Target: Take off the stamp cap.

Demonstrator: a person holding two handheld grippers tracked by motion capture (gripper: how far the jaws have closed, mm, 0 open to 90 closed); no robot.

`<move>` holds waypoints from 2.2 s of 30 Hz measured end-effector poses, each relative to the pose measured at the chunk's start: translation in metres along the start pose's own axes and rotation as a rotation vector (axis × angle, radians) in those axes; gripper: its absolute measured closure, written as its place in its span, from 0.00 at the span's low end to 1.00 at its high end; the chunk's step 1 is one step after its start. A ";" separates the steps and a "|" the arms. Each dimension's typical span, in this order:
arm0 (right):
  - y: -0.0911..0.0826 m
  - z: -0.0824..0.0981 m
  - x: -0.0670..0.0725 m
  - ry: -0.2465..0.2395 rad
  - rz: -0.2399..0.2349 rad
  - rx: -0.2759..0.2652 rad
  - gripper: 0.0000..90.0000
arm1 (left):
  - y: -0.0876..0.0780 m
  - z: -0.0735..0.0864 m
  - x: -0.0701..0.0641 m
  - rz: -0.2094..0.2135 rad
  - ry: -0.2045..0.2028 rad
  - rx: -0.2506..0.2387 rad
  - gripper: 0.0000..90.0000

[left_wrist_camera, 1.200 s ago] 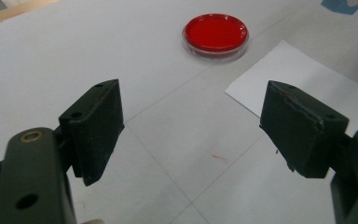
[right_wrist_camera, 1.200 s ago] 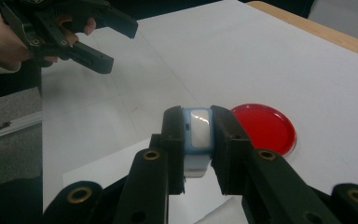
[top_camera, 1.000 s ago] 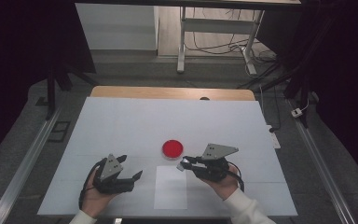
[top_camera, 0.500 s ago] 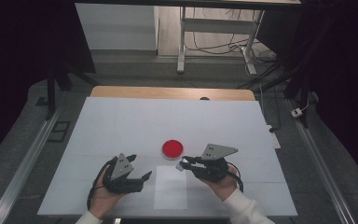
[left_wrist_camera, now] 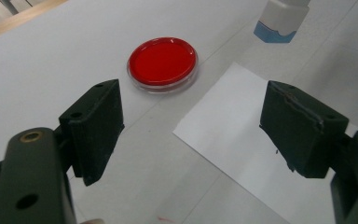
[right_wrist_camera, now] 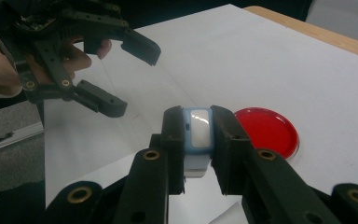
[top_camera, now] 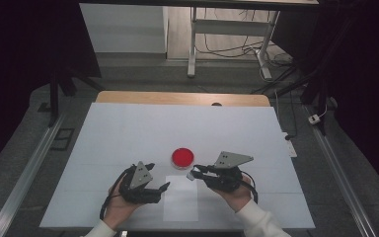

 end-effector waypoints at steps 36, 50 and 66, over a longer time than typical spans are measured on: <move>0.003 -0.003 0.002 0.051 -0.001 -0.036 0.83 | 0.037 -0.021 -0.037 0.065 0.042 0.013 0.24; 0.005 -0.002 0.000 0.068 0.020 -0.043 0.83 | 0.049 -0.026 -0.040 0.046 0.046 0.011 0.25; 0.003 -0.002 -0.003 0.085 0.036 -0.055 0.83 | 0.057 -0.029 -0.047 0.017 0.067 -0.003 0.33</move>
Point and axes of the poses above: each handheld gripper's, and its own axes: y roughly forward along the jaws, z roughly out of its underside, x roughly to its left, the point moved 9 cm from there along y, roughly forward along the jaws, and after that the axes turned 4 degrees about -y, right-handed, at the moved point
